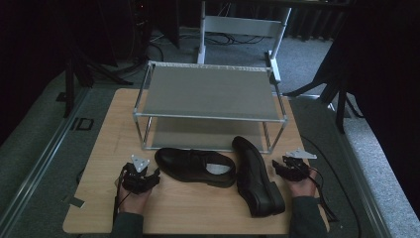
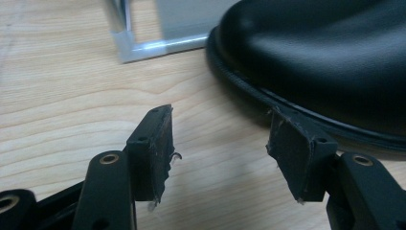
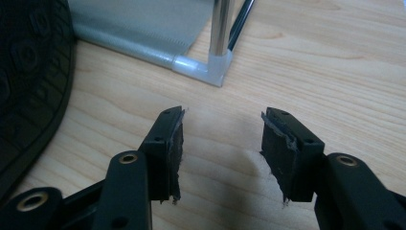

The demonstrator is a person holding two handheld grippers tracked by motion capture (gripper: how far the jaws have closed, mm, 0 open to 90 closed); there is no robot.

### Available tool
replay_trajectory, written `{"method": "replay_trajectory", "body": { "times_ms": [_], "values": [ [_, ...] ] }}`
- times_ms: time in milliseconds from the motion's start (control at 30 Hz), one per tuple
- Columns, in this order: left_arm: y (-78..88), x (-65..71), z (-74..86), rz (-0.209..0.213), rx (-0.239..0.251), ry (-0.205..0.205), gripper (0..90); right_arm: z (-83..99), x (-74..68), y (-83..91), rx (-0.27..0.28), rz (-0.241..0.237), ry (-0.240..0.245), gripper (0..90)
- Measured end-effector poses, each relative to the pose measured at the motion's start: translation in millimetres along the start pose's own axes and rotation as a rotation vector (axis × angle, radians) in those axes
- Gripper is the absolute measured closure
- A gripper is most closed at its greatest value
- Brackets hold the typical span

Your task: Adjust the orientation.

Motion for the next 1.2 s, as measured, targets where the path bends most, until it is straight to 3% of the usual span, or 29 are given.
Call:
{"method": "replay_trajectory", "body": {
  "times_ms": [233, 467, 600, 867, 933, 1200],
  "values": [
    [5.3, 12.0, -6.8, 0.04, 0.013, -0.02, 40.1, 3.8, 0.1, 1.1, -0.006, -0.015, -0.01, 49.6],
    [25.1, 27.0, -31.3, 0.127, 0.076, -0.001, 38.9, 3.5, -1.4, 2.5, -0.013, -0.011, -0.016, 49.0],
    [28.4, 41.0, -47.2, 0.167, 0.099, -0.013, 38.5, 3.6, -2.2, 2.9, -0.013, -0.001, -0.001, 48.7],
    [21.3, 70.7, -69.3, 0.221, 0.102, -0.043, 35.2, 5.2, 0.2, 3.7, -0.017, 0.001, -0.012, 47.7],
    [17.9, 83.6, -76.6, 0.236, 0.093, -0.059, 32.8, 5.5, 0.8, 4.4, -0.017, 0.002, -0.015, 47.2],
    [-1.3, 110.0, -89.0, 0.239, 0.049, -0.095, 23.4, 7.3, 2.0, 3.4, -0.027, 0.011, -0.012, 45.8]
  ]
}}
Point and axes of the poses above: each handheld gripper's, and its own axes: y roughly backward along the jaws, z roughly out of its underside, x roughly to its right, the point moved 7 cm from there along -y, roughly forward along the jaws, and after that the axes turned 11 degrees about z, right-handed, at the moved point
